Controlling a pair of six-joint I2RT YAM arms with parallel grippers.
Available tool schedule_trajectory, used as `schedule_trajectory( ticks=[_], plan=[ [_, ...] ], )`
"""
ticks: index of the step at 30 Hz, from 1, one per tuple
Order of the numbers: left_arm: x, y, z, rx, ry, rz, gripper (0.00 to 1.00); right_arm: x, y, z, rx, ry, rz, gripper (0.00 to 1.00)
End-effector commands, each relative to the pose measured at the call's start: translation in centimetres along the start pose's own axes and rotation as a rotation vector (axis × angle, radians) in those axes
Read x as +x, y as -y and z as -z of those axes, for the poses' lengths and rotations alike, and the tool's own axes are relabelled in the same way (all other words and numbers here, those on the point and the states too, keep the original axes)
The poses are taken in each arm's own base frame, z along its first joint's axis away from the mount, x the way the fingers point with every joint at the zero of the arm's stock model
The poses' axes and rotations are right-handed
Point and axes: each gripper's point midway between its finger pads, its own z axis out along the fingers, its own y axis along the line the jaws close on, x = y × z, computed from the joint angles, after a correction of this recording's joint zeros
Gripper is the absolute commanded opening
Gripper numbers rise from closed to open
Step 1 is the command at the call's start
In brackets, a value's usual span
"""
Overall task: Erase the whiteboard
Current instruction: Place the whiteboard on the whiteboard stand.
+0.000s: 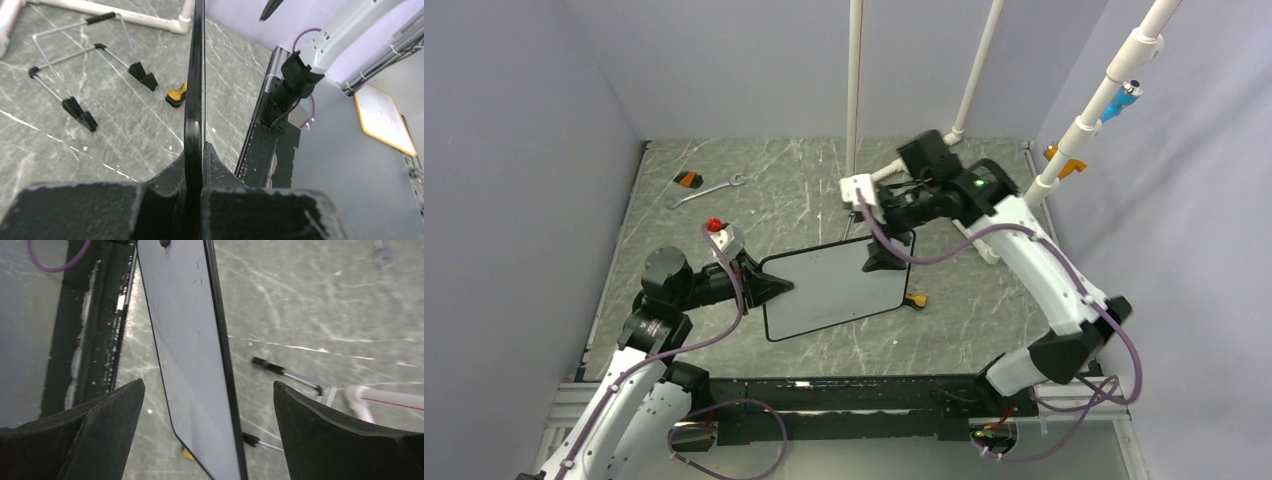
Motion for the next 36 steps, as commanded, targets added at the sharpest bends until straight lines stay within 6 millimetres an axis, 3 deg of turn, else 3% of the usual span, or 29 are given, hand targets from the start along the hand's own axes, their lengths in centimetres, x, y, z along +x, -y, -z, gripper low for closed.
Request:
schedule_trajectory(
  ticks=[1,5,8,12,18,20,21,26,27,30,32,36],
  plan=[
    [-1.6,2.4,-0.1,0.129,0.009,-0.104,0.00,0.6,-0.9,-3.1,-0.058,-0.067,-0.135,0.99],
    [-1.1,2.7,-0.3,0.146,-0.002,-0.096,0.00,1.1,-1.4,-4.8,-0.108,-0.082,-0.187,0.91],
    [-1.2,2.8,-0.3,0.142,0.005,-0.109,0.00,1.8,-3.0,-6.6,-0.201,-0.100,-0.237,0.73],
    [-1.0,2.4,-0.2,0.110,0.001,-0.119,0.00,1.6,-4.5,-7.4,-0.286,-0.097,-0.284,0.48],
    [-1.1,2.3,0.0,0.094,0.013,-0.129,0.00,1.8,-5.6,-8.2,-0.334,-0.112,-0.298,0.41],
    [-1.1,2.3,0.0,0.093,0.015,-0.130,0.00,1.9,-6.0,-8.5,-0.353,-0.121,-0.298,0.20],
    [-1.1,2.3,0.0,0.093,0.015,-0.130,0.00,1.9,-6.1,-8.6,-0.361,-0.124,-0.299,0.01],
    [-1.6,1.6,0.2,0.028,0.036,-0.137,0.01,1.8,-5.3,-8.3,-0.323,-0.130,-0.297,0.00],
    [-1.7,1.2,0.3,-0.004,0.040,-0.137,0.07,1.8,-4.6,-7.9,-0.294,-0.127,-0.296,0.00],
    [-2.1,0.1,1.2,-0.116,0.052,-0.158,0.41,2.3,-2.3,-6.0,-0.202,-0.108,-0.327,0.00],
    [-2.9,-0.9,2.2,-0.216,0.081,-0.193,0.68,2.9,-0.4,-4.2,-0.126,-0.096,-0.350,0.00],
    [-4.7,-2.8,5.1,-0.446,0.182,-0.242,0.97,4.6,3.3,-0.4,0.041,-0.100,-0.387,0.00]
  ],
)
